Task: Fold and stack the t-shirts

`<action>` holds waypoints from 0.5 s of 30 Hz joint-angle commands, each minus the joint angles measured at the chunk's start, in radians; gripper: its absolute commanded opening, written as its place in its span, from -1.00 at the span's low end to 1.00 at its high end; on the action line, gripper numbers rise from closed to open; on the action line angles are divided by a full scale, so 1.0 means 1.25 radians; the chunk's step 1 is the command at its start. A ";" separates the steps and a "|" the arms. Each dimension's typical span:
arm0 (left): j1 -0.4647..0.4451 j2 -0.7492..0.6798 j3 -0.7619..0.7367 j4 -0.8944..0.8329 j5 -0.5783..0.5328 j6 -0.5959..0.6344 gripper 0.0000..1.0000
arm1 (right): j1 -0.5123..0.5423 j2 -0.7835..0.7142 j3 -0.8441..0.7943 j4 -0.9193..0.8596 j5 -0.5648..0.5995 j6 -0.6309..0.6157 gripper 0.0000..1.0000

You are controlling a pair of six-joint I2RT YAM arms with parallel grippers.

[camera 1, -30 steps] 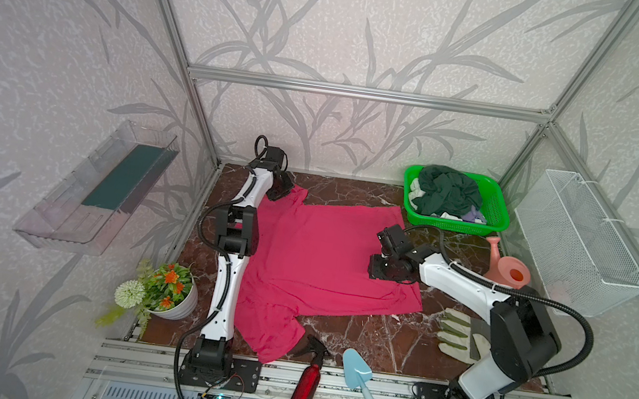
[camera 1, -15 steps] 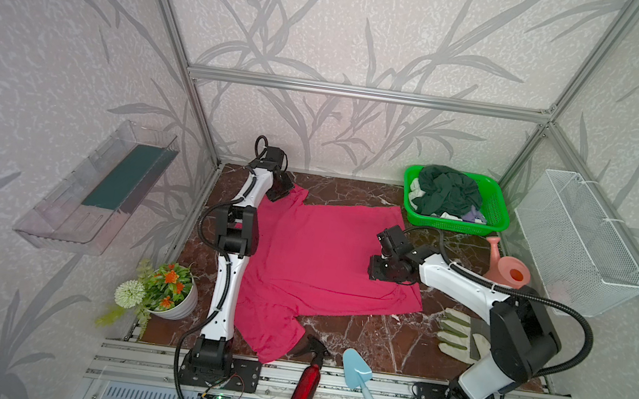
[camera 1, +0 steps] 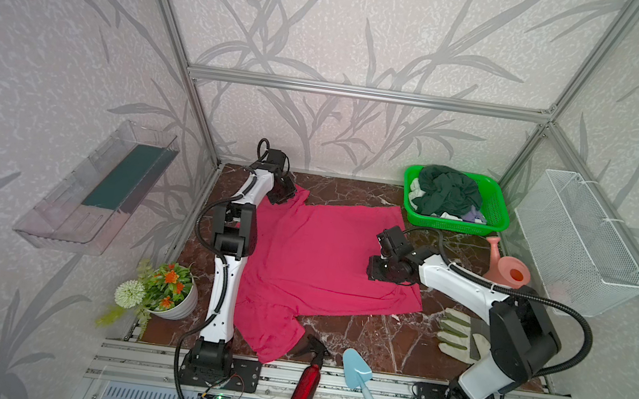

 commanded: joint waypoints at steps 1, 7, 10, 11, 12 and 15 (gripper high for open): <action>-0.012 -0.044 -0.017 0.015 -0.012 -0.017 -0.42 | 0.005 0.000 -0.006 0.005 -0.005 0.006 0.12; -0.017 0.006 0.044 -0.002 -0.018 -0.033 -0.42 | 0.005 -0.001 -0.011 0.004 -0.005 0.008 0.12; -0.017 0.031 0.084 -0.022 -0.024 -0.033 -0.42 | 0.005 -0.005 -0.016 0.002 0.001 0.009 0.12; -0.017 0.038 0.093 -0.025 -0.026 -0.033 -0.42 | 0.005 -0.006 -0.016 0.002 0.002 0.009 0.12; -0.017 0.042 0.100 -0.029 -0.028 -0.033 -0.41 | 0.005 -0.004 -0.016 0.003 0.003 0.010 0.12; -0.017 0.056 0.118 -0.044 -0.026 -0.036 -0.41 | 0.004 -0.001 -0.012 0.003 0.000 0.009 0.12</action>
